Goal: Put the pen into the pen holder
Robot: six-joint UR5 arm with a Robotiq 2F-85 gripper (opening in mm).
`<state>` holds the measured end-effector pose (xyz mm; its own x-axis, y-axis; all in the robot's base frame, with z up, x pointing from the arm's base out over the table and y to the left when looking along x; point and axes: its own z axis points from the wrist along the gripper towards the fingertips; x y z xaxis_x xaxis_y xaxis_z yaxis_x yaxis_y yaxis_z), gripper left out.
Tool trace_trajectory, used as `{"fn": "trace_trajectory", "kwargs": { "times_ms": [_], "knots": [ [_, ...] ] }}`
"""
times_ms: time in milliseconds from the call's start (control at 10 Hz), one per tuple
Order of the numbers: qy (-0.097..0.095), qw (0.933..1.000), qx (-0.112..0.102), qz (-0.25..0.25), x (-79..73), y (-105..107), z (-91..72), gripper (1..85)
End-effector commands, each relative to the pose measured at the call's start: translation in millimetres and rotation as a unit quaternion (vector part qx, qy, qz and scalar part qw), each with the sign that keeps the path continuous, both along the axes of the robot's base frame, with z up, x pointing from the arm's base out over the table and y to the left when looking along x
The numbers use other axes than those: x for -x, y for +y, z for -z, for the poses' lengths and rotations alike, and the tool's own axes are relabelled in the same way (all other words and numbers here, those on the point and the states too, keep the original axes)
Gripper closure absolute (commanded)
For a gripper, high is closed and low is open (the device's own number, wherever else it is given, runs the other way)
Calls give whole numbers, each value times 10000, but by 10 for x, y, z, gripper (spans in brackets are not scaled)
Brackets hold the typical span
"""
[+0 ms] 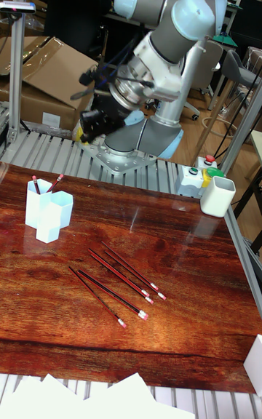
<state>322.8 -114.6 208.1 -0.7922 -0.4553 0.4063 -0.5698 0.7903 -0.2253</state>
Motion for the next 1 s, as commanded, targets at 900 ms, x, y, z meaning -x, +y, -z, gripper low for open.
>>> {"fn": "trace_trajectory", "kwargs": {
  "times_ms": [900],
  "knots": [
    [-289, 9982, -533, -45, 4, 157, 71, 847]
  ]
}}
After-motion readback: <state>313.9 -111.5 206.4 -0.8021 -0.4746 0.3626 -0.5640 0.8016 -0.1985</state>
